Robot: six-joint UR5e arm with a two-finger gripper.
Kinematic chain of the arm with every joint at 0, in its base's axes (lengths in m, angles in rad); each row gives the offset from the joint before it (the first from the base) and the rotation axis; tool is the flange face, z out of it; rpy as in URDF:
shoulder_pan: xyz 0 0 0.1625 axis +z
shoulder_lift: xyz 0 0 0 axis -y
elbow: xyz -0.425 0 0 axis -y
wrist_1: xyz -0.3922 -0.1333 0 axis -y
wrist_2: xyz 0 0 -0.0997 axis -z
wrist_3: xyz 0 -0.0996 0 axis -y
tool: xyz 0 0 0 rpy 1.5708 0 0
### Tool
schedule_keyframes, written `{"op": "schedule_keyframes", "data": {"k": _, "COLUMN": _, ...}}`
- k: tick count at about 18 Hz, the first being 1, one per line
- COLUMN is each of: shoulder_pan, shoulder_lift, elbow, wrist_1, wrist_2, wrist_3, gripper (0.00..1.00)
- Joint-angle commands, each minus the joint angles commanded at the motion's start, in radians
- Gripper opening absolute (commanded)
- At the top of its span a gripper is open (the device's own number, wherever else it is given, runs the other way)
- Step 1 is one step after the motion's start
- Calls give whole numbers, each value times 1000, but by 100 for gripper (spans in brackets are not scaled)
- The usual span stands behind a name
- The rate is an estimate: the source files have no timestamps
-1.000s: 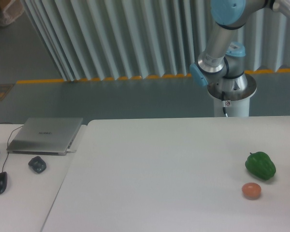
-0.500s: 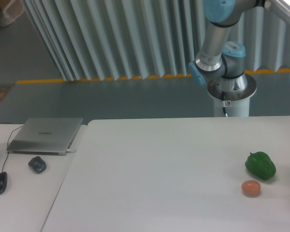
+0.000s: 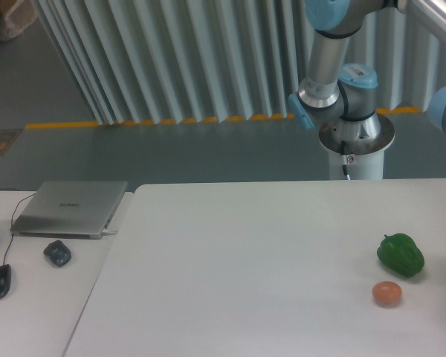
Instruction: Place the triangular bread in the basket
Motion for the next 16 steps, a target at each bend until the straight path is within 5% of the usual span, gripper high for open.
{"op": "schedule_keyframes", "data": {"k": 6, "shoulder_pan": -87, "shoulder_lift": 31, "elbow": -29, "wrist_1": -31, "wrist_2": -2, "wrist_3": -26, "gripper": 100}}
{"op": "schedule_keyframes", "data": {"k": 16, "shoulder_pan": -123, "shoulder_lift": 61, "elbow": -77, "wrist_1": -71, "wrist_2": -17, "wrist_3": -81, "gripper": 100}}
